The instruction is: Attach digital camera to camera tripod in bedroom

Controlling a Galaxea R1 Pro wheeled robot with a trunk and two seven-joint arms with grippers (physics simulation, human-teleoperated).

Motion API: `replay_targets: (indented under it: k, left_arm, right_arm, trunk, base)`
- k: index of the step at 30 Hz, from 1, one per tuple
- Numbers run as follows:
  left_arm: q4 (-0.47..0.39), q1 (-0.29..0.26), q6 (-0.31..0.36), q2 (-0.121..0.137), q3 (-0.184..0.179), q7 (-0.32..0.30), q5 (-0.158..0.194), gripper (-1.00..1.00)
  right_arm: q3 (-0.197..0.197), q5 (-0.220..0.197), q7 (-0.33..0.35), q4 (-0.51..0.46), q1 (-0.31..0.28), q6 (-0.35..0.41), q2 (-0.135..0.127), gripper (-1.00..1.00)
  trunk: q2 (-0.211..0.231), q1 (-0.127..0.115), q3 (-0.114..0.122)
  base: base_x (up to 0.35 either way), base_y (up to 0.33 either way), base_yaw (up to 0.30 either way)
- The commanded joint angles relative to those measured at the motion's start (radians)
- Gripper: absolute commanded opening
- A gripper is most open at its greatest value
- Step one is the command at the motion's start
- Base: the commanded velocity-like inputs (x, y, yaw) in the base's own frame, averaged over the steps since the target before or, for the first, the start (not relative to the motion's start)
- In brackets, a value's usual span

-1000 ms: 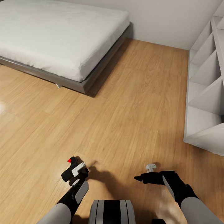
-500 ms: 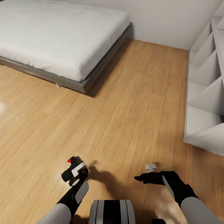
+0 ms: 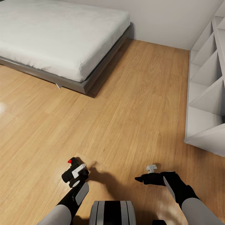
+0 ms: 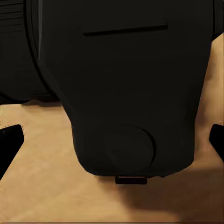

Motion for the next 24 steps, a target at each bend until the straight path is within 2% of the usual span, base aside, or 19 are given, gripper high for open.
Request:
replay_targets:
  k: [1, 24]
  left_arm:
    - [0.004, 0.0, -0.007, 0.0, -0.003, 0.002, 0.01, 1.0]
    - [0.039, 0.0, -0.013, 0.003, -0.003, -0.001, 0.008, 1.0]
  right_arm:
    - [-0.003, 0.01, 0.007, -0.001, 0.0, 0.003, 0.0, 1.0]
    - [-0.003, 0.01, 0.008, -0.003, 0.0, 0.003, 0.0, 1.0]
  trunk:
    - [0.0, 0.0, -0.001]
    - [0.0, 0.0, -0.001]
  base:
    - [0.0, 0.0, 0.0]
    - [0.0, 0.0, 0.0]
